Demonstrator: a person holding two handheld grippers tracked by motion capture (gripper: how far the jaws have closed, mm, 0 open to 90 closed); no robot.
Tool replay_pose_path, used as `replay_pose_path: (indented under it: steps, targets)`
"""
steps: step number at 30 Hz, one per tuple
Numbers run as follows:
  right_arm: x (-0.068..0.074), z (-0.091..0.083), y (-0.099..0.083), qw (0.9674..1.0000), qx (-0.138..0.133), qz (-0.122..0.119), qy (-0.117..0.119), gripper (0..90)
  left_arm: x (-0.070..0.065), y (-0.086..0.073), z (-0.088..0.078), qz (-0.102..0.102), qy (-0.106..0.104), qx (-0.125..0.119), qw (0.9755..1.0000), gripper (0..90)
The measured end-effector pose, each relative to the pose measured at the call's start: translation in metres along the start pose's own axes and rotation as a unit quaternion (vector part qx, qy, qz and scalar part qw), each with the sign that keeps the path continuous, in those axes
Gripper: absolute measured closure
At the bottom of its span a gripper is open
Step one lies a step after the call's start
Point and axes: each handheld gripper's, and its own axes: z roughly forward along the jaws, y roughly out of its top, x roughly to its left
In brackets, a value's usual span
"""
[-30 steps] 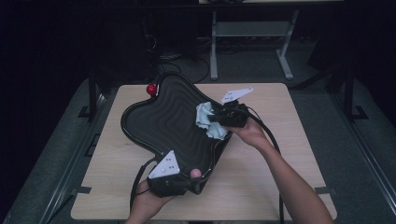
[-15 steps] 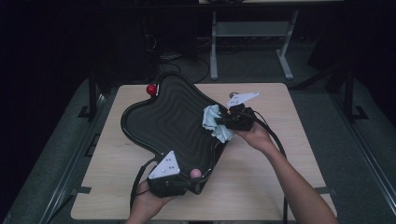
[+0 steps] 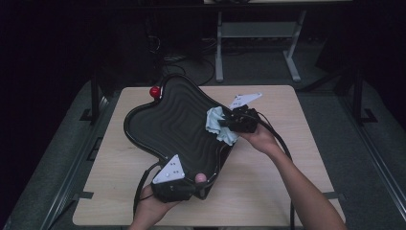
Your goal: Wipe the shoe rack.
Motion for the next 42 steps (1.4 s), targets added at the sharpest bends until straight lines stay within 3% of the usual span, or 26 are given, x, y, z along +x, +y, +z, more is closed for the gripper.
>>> replay_pose_path:
  steps: [9,16,21,23,28,35,42]
  targets:
    - [-0.015,0.002,-0.001,0.9996,-0.003,0.026,-0.008,79.8,0.000,0.000,0.000,-0.001,-0.001,-0.001,1.0000,60.4]
    - [-0.020,0.011,0.024,0.9996,-0.006,0.017,-0.021,79.8,0.000,0.000,0.000,0.001,0.000,0.001,1.0000,60.4]
    - [-0.029,0.011,0.014,0.9992,-0.002,0.030,-0.026,79.9,0.001,-0.001,0.000,0.000,-0.002,-0.002,1.0000,60.4]
    - [-0.027,0.012,0.017,0.9992,0.004,0.026,-0.030,79.9,0.001,-0.001,0.000,0.000,-0.002,-0.002,1.0000,60.4]
    - [-0.026,0.015,0.034,0.9992,-0.015,0.022,-0.030,79.8,0.000,0.000,0.000,0.001,-0.001,-0.001,1.0000,60.4]
    - [-0.030,0.017,0.028,0.9993,-0.004,0.025,-0.028,79.9,0.000,-0.001,0.000,0.000,-0.001,-0.001,1.0000,60.4]
    - [-0.025,0.027,0.049,0.9994,-0.007,0.015,-0.032,79.8,0.001,0.000,0.000,0.003,-0.002,0.001,1.0000,60.4]
